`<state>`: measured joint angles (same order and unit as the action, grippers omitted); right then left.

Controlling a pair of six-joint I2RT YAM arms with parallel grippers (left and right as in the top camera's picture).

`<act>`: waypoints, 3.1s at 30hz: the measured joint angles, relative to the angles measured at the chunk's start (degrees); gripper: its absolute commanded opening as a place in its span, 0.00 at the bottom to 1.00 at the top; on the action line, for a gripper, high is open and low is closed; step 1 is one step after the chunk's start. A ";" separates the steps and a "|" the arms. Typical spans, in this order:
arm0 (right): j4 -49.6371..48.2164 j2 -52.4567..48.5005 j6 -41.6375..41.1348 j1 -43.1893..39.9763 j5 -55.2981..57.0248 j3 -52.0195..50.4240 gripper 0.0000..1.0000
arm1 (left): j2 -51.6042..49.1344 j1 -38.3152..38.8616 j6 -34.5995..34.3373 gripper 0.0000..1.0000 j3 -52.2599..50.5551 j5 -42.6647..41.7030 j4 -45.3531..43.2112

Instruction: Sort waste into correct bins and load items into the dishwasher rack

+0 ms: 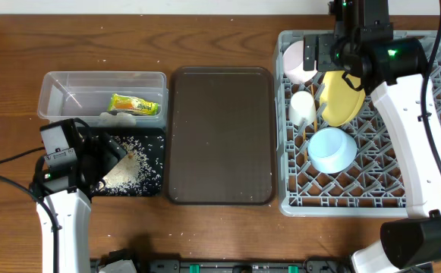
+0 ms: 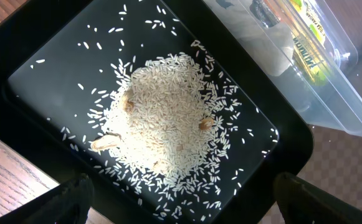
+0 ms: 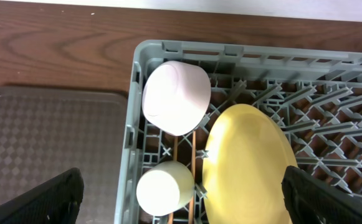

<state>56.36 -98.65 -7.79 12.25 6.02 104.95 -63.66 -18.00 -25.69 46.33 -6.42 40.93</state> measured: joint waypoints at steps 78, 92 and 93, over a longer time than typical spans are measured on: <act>-12.46 78.95 0.98 -7.21 8.72 -55.69 0.99 | 0.00 0.00 0.00 0.95 0.00 0.00 -0.02; -60.76 92.28 -2.16 -7.34 -2.14 -97.07 0.99 | 0.00 0.00 0.00 0.95 0.00 0.02 0.02; -61.83 92.59 -2.73 -7.41 -2.40 -99.21 0.99 | 0.00 0.00 -0.02 0.95 0.00 0.02 0.00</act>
<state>-5.48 -6.07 -10.52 4.84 3.62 5.74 -63.66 -18.00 -25.71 46.33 -6.39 40.93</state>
